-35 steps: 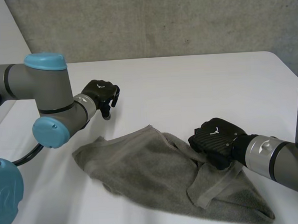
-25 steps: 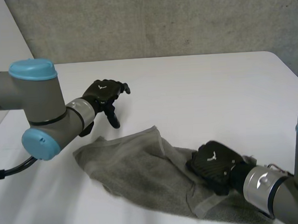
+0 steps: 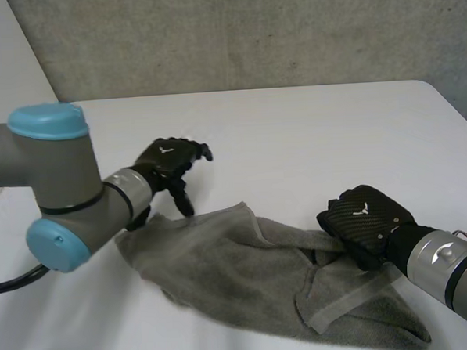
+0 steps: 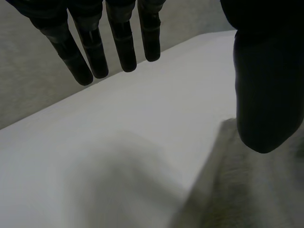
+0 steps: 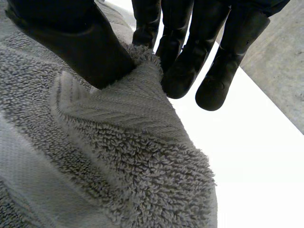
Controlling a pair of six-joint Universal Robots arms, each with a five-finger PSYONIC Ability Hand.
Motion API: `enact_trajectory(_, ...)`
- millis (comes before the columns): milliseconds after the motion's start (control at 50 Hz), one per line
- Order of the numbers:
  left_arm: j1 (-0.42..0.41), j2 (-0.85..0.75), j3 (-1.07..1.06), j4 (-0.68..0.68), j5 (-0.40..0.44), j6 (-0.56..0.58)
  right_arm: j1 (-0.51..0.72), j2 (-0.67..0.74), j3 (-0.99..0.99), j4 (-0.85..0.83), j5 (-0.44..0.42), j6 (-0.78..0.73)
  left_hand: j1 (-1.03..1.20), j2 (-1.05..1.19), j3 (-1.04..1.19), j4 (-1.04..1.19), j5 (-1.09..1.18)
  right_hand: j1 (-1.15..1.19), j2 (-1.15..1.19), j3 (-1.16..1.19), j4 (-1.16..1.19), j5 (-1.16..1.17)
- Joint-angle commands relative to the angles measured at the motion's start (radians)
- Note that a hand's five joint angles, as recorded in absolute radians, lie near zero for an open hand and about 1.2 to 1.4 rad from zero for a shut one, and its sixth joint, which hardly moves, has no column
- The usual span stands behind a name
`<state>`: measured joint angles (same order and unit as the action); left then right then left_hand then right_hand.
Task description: Fold the towel.
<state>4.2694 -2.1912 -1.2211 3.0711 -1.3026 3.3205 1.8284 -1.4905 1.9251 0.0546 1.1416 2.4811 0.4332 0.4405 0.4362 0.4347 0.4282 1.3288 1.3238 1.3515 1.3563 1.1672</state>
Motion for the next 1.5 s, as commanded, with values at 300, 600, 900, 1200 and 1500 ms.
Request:
enact_trajectory(300,-0.194,-0.154,0.032,0.052,-0.010,0.076,-0.008,0.010,0.028,-0.010,-0.005,0.012,0.109,0.102,0.106,0.108,-0.060,0.067,0.072,0.045,0.040,0.055)
enact_trajectory(600,-0.192,-0.138,0.113,0.092,-0.113,0.111,-0.043,0.045,-0.076,-0.059,0.010,0.004,0.963,0.956,0.960,0.962,0.794,0.067,0.072,0.045,0.040,0.055)
enact_trajectory(900,-0.157,0.215,0.085,0.394,-0.144,-0.132,0.001,0.092,-0.429,-0.387,0.178,0.254,0.963,0.956,0.960,0.962,0.794,0.067,0.072,0.045,0.040,0.055)
enact_trajectory(1200,-0.112,0.269,-0.250,0.359,-0.122,-0.164,0.022,0.258,-0.520,-0.061,0.125,0.182,0.926,0.918,0.923,0.924,0.756,0.067,0.072,0.045,0.040,0.055)
enact_trajectory(1500,-0.098,0.454,-0.529,0.363,-0.115,0.014,0.029,0.300,-0.549,-0.012,0.141,0.111,0.743,0.736,0.740,0.742,0.574,0.067,0.072,0.045,0.040,0.055)
